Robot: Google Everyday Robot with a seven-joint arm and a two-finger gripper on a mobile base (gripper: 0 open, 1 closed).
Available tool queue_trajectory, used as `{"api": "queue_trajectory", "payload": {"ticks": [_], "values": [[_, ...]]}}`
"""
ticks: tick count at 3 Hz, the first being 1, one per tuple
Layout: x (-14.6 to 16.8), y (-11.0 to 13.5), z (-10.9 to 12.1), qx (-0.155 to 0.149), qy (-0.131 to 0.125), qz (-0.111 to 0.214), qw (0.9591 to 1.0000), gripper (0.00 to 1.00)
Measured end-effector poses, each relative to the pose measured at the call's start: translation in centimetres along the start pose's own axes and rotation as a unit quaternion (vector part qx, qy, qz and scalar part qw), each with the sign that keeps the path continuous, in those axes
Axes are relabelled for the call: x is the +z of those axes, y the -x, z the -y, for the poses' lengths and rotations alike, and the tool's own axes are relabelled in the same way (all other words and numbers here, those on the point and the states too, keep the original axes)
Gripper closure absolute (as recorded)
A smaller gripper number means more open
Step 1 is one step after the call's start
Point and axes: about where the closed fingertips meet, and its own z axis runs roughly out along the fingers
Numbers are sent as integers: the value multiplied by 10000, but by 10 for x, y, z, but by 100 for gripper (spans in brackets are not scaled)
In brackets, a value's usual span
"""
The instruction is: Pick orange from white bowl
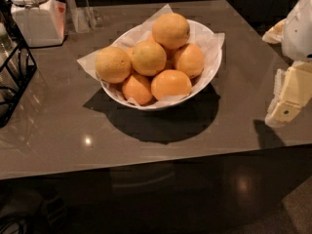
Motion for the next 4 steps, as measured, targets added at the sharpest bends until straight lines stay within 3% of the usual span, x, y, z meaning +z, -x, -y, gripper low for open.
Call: {"api": "queue_trajectory", "payload": {"ticks": [1,2,4], "values": [[-1,1,0,-10,-18,20,10000,0],[5,20,17,-272,8,317,9991,0],[41,96,59,-892,461,1163,9881,0]]}}
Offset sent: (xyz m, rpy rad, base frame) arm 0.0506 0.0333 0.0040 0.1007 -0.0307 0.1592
